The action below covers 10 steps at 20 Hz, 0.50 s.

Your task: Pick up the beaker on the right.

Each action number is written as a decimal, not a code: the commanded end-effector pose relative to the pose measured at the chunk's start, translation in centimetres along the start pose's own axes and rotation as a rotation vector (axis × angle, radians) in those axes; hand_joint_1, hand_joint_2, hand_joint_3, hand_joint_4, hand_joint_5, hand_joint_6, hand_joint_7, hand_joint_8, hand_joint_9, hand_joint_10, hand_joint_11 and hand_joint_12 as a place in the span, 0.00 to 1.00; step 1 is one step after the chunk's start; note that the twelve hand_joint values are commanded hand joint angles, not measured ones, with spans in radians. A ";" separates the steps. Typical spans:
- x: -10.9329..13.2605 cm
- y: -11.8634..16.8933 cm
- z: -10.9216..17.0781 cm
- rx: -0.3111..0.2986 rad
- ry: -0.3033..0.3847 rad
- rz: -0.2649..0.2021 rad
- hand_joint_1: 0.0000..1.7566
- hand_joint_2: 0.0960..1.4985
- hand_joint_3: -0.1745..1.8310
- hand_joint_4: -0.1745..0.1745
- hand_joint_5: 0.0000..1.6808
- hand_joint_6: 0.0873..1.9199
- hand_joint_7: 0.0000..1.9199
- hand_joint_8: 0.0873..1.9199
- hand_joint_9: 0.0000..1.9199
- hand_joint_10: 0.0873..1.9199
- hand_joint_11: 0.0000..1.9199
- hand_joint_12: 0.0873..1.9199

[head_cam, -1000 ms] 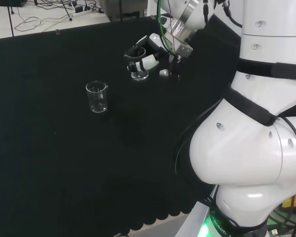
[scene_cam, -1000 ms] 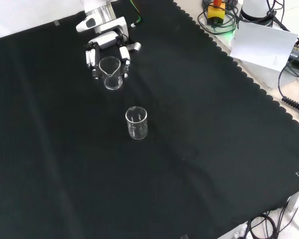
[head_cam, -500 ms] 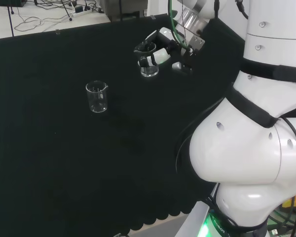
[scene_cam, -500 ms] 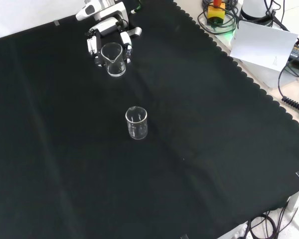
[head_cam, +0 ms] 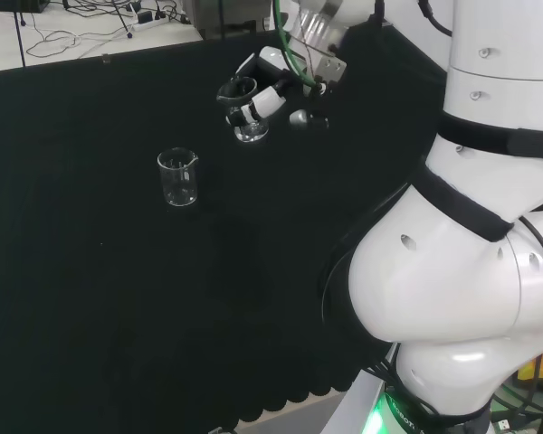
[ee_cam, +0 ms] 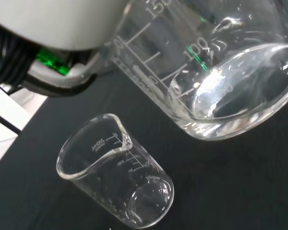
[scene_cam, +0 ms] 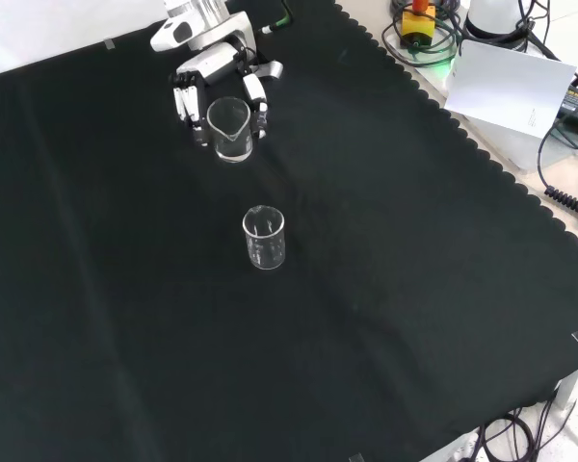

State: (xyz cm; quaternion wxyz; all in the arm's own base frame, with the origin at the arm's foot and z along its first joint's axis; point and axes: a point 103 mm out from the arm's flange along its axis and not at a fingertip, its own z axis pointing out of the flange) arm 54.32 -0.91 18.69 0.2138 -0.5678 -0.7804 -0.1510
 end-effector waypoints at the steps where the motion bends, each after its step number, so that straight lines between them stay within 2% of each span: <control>1: 0.4 0.1 -0.1 0.019 -0.035 -0.002 0.67 0.31 0.46 1.00 0.94 0.02 0.90 0.01 0.89 0.00 0.62 0.42; 10: 0.7 0.1 -0.5 0.028 -0.048 0.006 0.67 0.31 0.46 1.00 0.94 0.02 0.91 0.01 0.89 0.00 0.62 0.42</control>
